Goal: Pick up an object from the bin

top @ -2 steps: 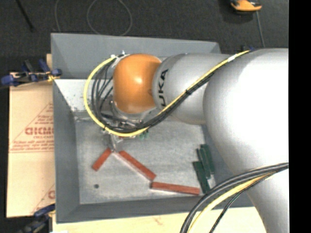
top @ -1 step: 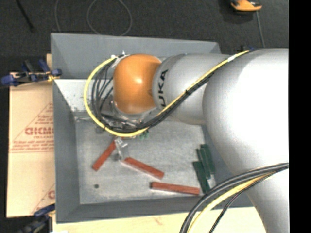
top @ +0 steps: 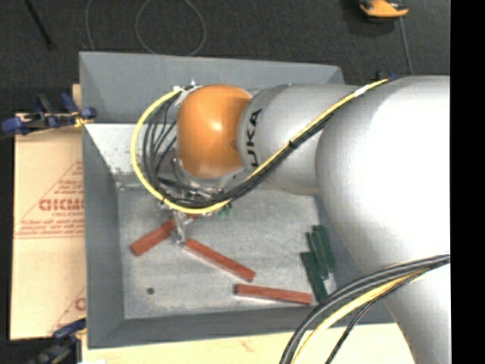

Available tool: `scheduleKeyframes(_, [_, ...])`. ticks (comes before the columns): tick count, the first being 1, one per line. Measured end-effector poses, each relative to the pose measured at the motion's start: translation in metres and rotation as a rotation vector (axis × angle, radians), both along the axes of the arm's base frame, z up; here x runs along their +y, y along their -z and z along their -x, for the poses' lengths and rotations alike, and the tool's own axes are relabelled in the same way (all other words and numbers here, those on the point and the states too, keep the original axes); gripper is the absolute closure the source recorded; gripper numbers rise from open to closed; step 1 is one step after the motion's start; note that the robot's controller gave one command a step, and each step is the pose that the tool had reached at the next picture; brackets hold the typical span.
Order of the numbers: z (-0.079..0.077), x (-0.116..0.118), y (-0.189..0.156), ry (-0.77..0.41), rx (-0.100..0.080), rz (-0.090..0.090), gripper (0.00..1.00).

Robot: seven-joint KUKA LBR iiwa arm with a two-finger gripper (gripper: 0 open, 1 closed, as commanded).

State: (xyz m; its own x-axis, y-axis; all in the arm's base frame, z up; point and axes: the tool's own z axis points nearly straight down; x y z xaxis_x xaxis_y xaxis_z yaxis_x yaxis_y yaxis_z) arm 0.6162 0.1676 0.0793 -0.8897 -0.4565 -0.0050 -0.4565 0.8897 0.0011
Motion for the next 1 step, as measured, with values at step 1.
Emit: scheduleKeyframes(1, [-0.0410, -0.0183, -0.1434, -0.296, -0.010, 0.003, 1.00])
